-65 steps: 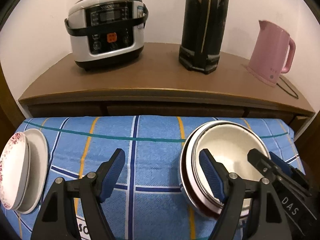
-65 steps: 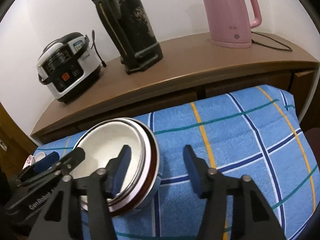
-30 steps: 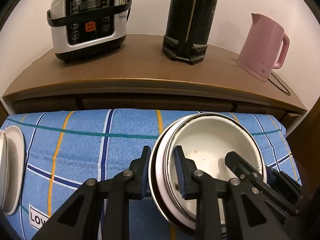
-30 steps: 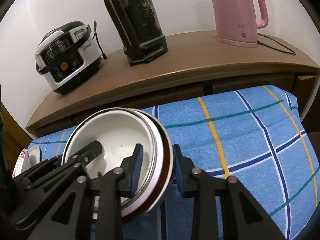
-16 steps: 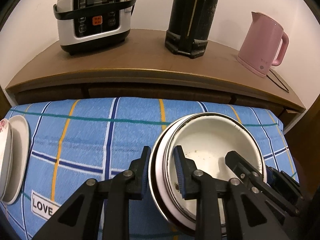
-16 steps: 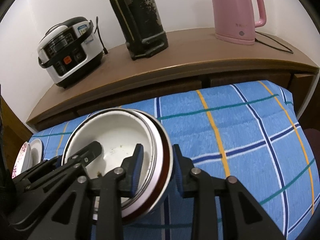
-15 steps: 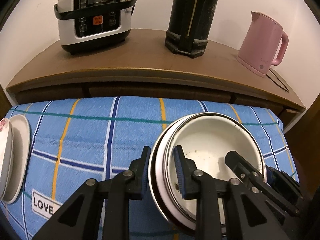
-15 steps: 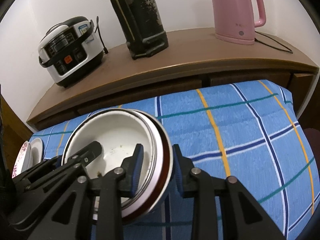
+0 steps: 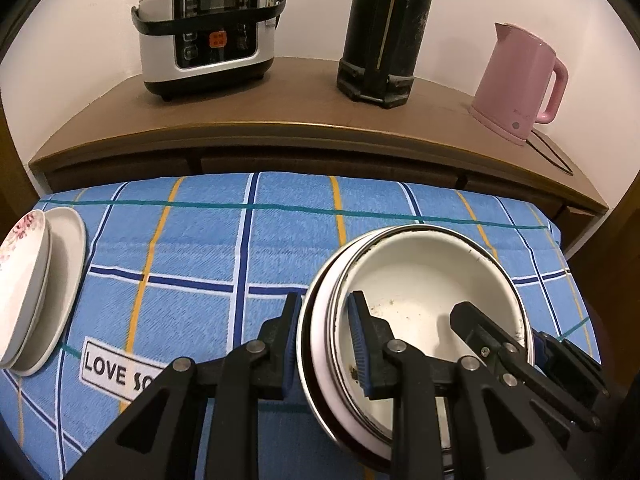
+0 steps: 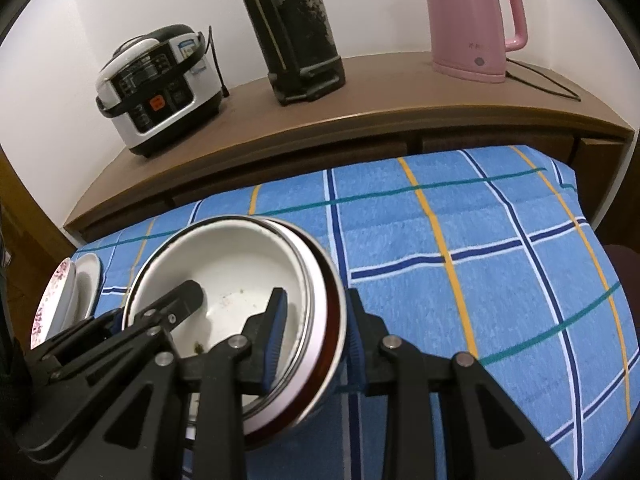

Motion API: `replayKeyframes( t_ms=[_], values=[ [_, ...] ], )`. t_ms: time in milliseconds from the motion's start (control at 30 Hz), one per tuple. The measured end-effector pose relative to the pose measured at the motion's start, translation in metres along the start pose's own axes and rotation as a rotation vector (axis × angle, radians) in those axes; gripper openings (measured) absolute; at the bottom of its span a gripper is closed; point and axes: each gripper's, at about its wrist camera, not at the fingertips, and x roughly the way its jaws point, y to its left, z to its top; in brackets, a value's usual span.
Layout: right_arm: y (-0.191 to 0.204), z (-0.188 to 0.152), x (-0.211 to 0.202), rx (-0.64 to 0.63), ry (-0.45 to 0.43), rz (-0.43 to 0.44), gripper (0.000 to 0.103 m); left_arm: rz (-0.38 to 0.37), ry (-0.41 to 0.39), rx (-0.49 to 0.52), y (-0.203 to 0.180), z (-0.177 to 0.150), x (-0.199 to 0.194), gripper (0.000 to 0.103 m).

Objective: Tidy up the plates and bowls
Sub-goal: 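Lift the nested bowls with both grippers and carry them toward the plate stack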

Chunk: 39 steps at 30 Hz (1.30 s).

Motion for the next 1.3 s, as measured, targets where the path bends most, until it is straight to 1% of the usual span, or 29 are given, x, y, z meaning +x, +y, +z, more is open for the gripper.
replayKeyframes(
  t_ms=[267, 633, 1300],
  values=[
    [0.007, -0.009, -0.014, -0.016, -0.01, 0.004, 0.029, 0.005, -0.015, 0.004, 0.004, -0.008, -0.018, 0.027],
    [0.029, -0.018, -0.024, -0.047, -0.016, 0.022, 0.029, 0.023, -0.033, -0.017, 0.021, -0.012, -0.037, 0.027],
    [0.086, -0.025, -0.027, -0.116, -0.015, 0.081, 0.029, 0.082, -0.056, -0.089, 0.071, -0.018, -0.069, 0.027]
  ],
)
